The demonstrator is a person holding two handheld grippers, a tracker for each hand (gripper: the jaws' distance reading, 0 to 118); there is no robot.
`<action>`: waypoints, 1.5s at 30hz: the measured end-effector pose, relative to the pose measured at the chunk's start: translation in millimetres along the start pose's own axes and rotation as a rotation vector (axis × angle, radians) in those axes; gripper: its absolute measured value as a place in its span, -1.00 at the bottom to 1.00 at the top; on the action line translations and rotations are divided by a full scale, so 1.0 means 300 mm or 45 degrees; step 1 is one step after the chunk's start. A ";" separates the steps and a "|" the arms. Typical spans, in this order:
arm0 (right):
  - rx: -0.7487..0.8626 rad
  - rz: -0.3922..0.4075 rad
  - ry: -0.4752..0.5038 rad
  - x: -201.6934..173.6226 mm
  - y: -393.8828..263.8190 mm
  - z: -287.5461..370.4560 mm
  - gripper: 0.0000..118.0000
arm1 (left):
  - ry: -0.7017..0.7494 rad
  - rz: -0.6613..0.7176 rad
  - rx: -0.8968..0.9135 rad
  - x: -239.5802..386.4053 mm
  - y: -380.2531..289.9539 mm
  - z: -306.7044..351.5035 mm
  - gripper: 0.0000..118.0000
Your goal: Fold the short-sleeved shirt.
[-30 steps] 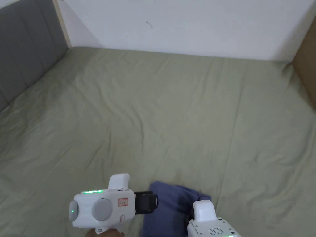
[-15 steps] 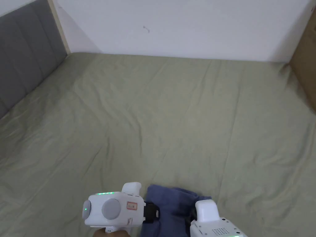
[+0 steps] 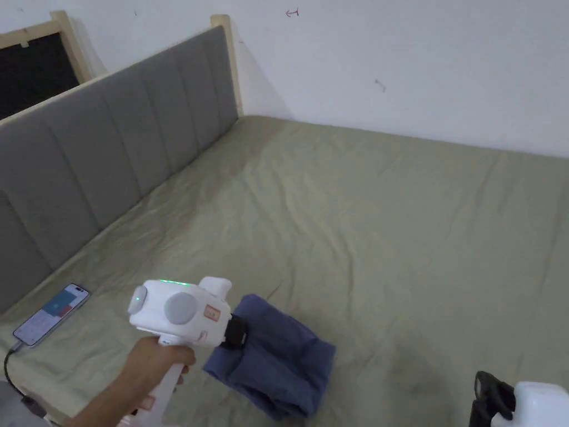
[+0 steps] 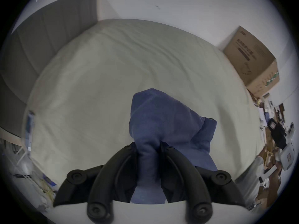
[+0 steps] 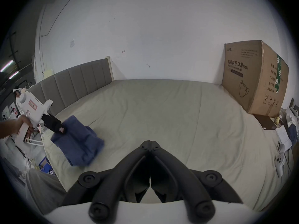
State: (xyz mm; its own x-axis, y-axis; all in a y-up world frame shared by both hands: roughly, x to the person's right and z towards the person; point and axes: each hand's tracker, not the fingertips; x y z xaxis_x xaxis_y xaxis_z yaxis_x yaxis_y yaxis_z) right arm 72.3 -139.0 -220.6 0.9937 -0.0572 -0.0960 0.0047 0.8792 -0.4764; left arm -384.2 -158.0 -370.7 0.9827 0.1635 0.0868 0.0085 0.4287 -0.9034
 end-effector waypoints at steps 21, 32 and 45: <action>-0.024 -0.019 -0.052 -0.045 0.053 -0.135 -1.00 | 0.294 0.342 -0.049 -0.525 0.122 -0.012 0.47; 0.107 -0.019 -0.032 -0.039 0.175 -0.006 -1.00 | 0.314 0.206 0.277 -0.316 0.183 0.314 0.55; 0.323 0.029 -0.150 0.022 0.389 0.267 -1.00 | 0.121 0.057 0.964 0.256 0.109 0.794 0.53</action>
State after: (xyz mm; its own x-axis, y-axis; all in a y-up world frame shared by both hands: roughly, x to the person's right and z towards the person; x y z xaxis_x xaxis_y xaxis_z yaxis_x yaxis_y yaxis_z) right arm 88.3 1.1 -206.7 1.0000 0.0061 0.0050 -0.0047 0.9708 -0.2397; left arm -352.4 80.2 -293.4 0.9911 0.1328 -0.0103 -0.1272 0.9211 -0.3679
